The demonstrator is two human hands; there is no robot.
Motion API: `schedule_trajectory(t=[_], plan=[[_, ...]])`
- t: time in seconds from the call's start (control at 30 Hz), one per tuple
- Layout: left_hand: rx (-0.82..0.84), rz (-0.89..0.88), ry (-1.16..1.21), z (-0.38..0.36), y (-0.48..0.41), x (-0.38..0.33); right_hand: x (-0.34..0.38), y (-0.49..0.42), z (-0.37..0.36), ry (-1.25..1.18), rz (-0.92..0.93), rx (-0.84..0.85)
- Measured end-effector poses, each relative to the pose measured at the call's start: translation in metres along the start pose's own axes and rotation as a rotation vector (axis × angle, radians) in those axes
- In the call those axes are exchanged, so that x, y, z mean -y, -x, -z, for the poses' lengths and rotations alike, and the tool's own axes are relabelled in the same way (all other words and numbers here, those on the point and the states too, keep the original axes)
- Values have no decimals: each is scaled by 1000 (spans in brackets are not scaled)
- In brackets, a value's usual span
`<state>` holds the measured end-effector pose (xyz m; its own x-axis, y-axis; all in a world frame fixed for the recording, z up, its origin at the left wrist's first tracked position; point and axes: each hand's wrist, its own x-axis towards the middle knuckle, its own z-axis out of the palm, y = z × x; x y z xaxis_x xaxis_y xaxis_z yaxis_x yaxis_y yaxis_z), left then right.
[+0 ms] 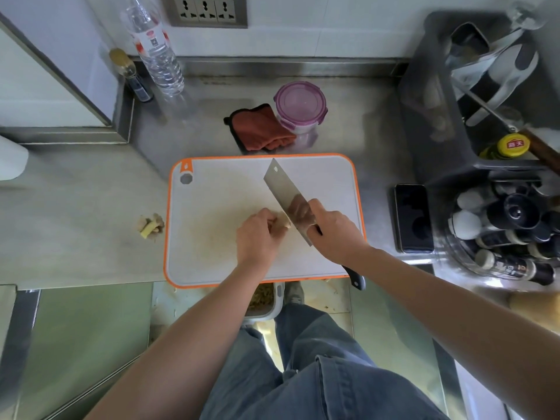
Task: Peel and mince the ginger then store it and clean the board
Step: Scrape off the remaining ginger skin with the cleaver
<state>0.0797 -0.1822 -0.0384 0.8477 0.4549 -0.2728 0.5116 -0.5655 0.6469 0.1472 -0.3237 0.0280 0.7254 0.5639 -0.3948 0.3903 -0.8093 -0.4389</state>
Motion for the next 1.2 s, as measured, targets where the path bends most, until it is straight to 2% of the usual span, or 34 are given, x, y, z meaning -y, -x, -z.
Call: schedule_trajectory(t=[0.13,0.3,0.9,1.2], plan=[[5,89,101,4,1,-5,4,0,4,22,9,30],[6,112,150,5,0,-6,8,-1,9,49,5,54],[9,156,153,4,-2,-8,14,17,23,236,-3,190],[35,143,147,8,-2,-11,23,-3,7,207,-16,196]])
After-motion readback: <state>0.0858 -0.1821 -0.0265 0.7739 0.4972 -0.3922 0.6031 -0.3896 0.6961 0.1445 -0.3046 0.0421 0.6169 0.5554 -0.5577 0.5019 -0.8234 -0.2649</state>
